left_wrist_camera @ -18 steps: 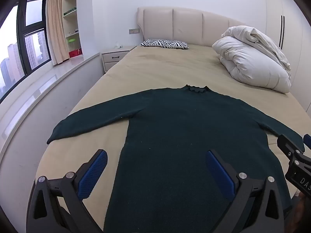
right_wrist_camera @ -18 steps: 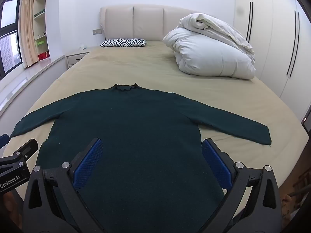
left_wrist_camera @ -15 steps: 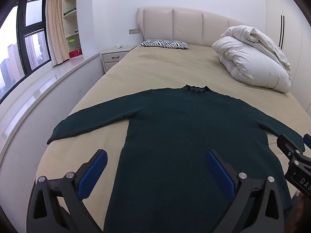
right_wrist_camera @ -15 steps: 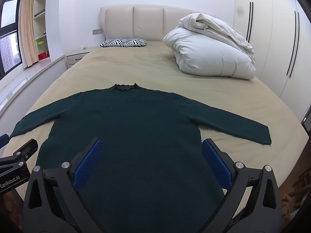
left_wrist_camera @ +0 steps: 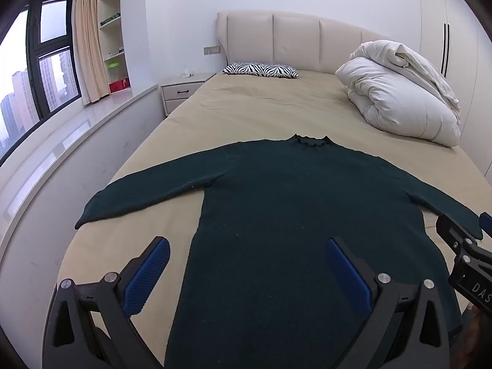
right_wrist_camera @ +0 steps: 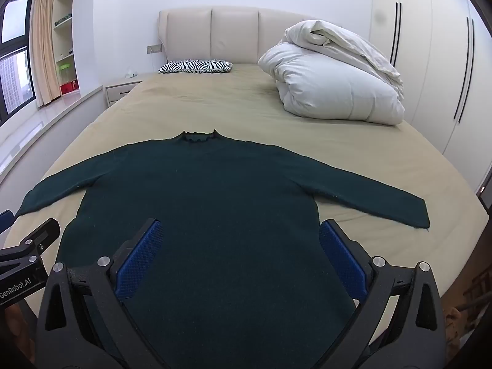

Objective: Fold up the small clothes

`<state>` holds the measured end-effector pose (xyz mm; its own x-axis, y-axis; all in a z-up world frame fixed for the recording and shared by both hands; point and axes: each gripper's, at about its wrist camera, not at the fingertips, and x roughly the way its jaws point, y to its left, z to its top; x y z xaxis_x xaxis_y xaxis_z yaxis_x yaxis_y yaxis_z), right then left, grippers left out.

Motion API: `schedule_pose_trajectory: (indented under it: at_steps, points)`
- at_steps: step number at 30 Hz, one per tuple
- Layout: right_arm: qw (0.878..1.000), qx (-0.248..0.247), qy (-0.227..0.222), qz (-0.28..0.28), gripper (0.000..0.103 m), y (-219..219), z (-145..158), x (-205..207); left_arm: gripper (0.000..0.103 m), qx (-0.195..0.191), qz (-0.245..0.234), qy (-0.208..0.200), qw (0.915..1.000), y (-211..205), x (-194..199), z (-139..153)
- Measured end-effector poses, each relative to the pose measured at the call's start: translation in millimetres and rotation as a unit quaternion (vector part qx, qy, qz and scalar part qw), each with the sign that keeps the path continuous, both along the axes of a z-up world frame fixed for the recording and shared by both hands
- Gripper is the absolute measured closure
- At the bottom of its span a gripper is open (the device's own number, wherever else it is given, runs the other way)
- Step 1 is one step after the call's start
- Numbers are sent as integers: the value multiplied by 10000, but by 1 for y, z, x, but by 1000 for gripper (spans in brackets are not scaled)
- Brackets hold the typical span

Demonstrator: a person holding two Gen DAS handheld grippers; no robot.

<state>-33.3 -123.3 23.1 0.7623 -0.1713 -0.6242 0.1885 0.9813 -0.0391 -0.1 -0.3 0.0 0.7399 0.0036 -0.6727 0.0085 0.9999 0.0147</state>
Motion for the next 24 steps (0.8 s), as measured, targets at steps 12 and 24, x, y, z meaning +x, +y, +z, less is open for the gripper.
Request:
schedule_pose_trajectory:
  at_steps: [12,24]
  points:
    - [10000,-10,14,3,0,0,0,0,0,8,0,-8,10000,0,0,0]
    - [10000,-15,31,9,0,4,-2,1,0,17,1,-4,10000,0,0,0]
